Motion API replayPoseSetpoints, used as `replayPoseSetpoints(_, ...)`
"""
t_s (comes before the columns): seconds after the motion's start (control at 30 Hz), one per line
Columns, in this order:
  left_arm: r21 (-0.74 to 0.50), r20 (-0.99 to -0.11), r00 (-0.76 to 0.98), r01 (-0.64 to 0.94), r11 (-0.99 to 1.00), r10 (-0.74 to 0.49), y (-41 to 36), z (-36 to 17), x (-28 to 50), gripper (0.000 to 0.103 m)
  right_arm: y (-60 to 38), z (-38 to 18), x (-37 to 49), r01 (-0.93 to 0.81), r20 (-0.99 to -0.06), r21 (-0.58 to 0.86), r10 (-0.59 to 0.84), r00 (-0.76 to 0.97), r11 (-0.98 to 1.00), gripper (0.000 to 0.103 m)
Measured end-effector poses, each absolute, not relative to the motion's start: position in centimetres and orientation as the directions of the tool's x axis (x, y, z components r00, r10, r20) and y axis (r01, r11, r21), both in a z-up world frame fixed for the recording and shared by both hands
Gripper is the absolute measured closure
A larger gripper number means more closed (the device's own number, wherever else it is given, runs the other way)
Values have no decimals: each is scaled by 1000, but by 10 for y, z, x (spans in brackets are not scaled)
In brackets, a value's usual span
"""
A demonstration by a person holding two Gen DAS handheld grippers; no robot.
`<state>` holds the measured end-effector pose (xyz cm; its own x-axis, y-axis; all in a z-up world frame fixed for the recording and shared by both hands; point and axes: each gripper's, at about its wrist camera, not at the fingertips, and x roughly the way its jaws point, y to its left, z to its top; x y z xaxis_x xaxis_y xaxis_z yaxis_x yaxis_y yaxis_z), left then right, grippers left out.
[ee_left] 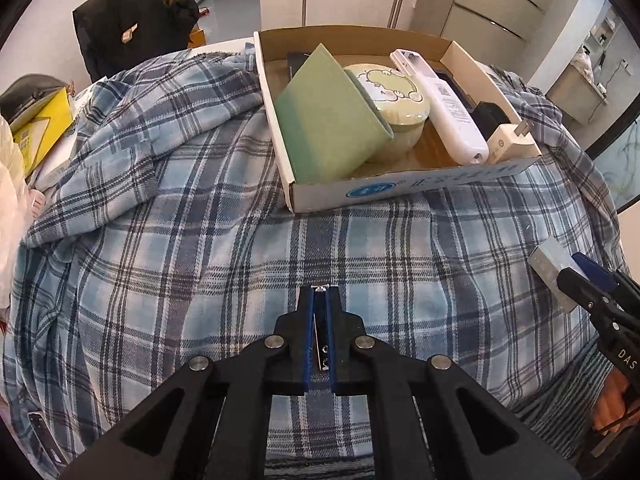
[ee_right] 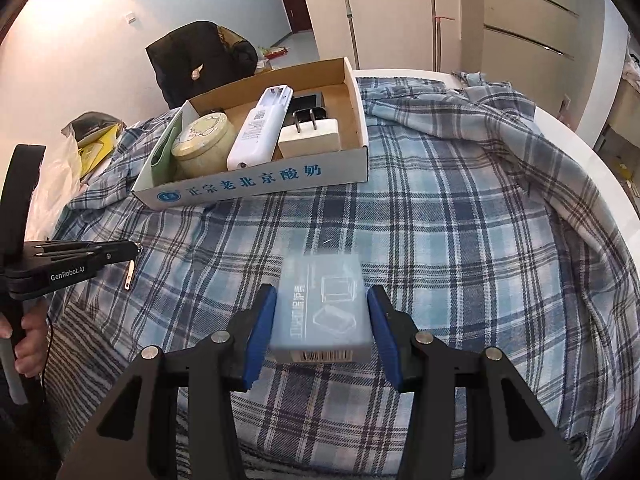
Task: Organize rigid objects
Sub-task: 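Grasp the metal nail clipper with the left gripper while the right gripper holds the card box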
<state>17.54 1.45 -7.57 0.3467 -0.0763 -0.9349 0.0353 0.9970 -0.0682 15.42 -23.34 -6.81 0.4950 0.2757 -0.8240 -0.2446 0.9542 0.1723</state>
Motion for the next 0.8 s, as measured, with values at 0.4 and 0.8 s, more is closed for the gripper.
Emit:
replayPoseSetpoints(0.4,-45,-941,333,57,997,-61,8,-76,180,95,-230,-74,157,-251,-839,124,236,490,960,57)
replayPoseSetpoints(0.8,-25,-938,340,108,994,-61,0,-79,180,64,-230,-74,157,-256,-840,128,242,486,958,57)
